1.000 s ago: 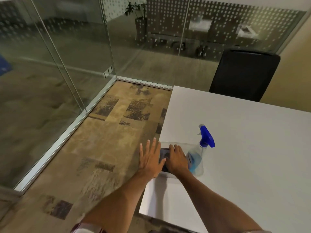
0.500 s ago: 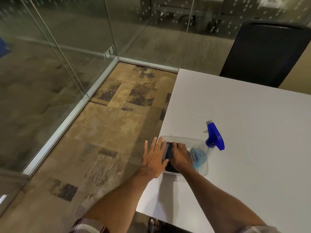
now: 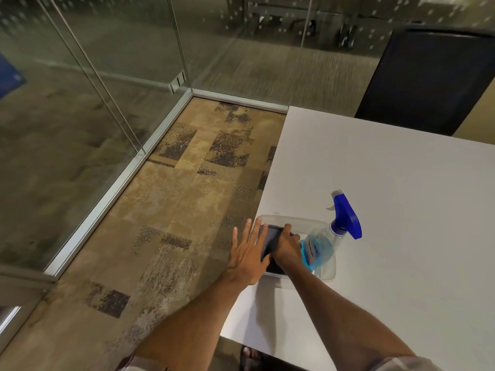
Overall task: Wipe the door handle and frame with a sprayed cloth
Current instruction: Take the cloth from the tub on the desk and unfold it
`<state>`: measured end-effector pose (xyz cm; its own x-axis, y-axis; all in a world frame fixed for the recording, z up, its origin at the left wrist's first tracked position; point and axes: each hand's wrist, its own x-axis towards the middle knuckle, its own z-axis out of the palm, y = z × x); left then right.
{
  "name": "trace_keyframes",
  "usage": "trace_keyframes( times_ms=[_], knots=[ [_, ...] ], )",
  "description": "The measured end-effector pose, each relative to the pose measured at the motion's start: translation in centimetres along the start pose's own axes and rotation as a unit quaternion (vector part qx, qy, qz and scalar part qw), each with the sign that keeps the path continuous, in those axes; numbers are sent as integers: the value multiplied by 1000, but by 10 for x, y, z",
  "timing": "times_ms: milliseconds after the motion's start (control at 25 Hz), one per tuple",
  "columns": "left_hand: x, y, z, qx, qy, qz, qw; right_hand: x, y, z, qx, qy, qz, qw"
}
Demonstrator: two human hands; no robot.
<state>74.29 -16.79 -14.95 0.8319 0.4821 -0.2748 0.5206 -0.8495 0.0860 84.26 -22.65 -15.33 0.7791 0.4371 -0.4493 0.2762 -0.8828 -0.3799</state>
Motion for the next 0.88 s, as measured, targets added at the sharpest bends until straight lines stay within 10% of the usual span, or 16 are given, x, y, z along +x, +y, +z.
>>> trace_keyframes(
  times_ms=[520,880],
  knots=[
    [-6,-7,-40,-226,5,2,974,-43,1,-33,202,110,-90,969],
    [-15,-1,-106,-671,63,-39,738,-88,-58,-66,296,161,-303,891]
  ],
)
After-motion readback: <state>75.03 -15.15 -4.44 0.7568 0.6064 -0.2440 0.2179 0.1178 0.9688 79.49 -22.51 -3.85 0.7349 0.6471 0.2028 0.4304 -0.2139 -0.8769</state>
